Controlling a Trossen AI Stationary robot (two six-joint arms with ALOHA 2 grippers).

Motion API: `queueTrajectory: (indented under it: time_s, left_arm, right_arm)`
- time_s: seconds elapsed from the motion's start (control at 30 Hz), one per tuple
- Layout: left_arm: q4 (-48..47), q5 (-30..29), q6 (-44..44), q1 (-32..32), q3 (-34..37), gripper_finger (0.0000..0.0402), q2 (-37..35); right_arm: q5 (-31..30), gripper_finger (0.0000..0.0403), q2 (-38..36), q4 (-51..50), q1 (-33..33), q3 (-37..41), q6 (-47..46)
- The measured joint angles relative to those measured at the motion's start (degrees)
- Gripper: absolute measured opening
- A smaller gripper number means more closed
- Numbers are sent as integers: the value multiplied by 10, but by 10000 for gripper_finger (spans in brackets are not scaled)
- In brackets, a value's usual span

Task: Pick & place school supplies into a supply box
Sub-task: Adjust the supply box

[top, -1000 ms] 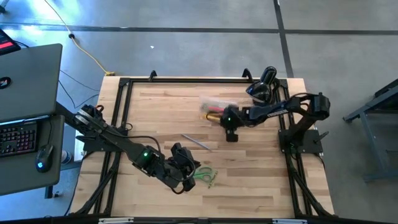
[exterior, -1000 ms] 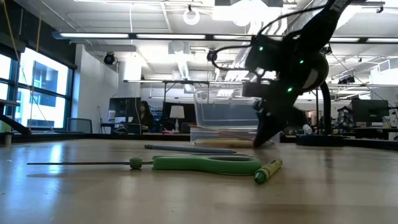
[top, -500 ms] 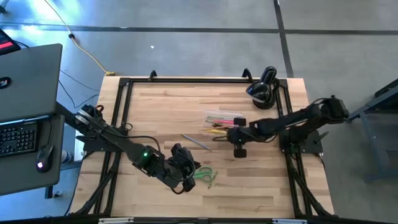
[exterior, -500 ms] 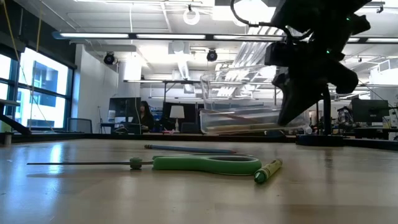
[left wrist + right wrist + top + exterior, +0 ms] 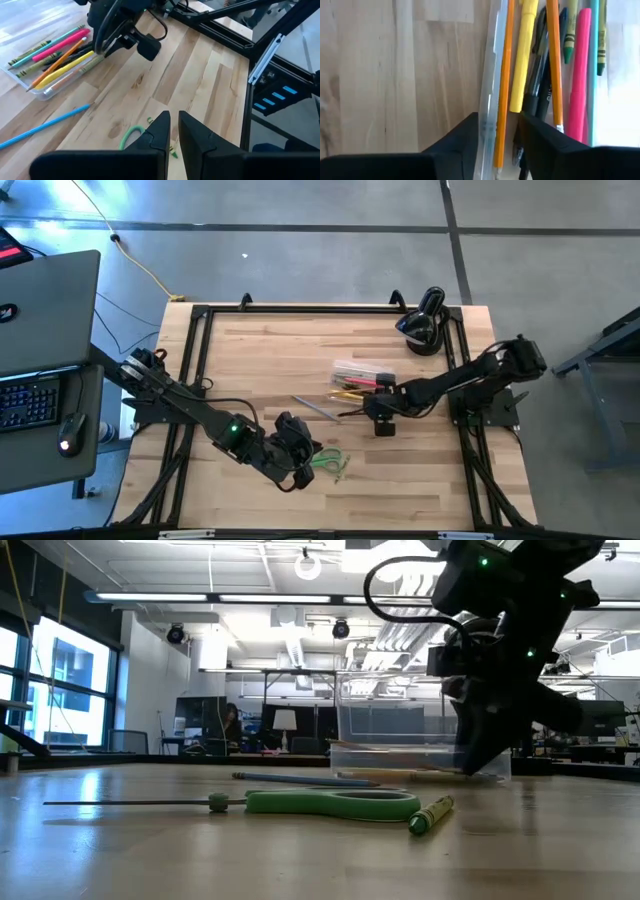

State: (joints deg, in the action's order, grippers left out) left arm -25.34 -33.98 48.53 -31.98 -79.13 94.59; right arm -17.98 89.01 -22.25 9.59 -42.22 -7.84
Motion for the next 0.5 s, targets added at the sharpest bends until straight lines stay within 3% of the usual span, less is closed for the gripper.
queueTrajectory:
  time_s: [0.17, 0.37, 0.5]
  left_arm:
    - [0, 0, 0, 0, 0, 67, 0]
    - [0, 0, 4, 0, 0, 67, 0]
    - [0, 0, 4, 1, 0, 67, 0]
  right_arm:
    - [8, 137, -31, -24, 13, 0, 2]
    - [59, 139, -88, -25, 37, 0, 8]
    - [30, 140, -117, -18, 43, 0, 38]
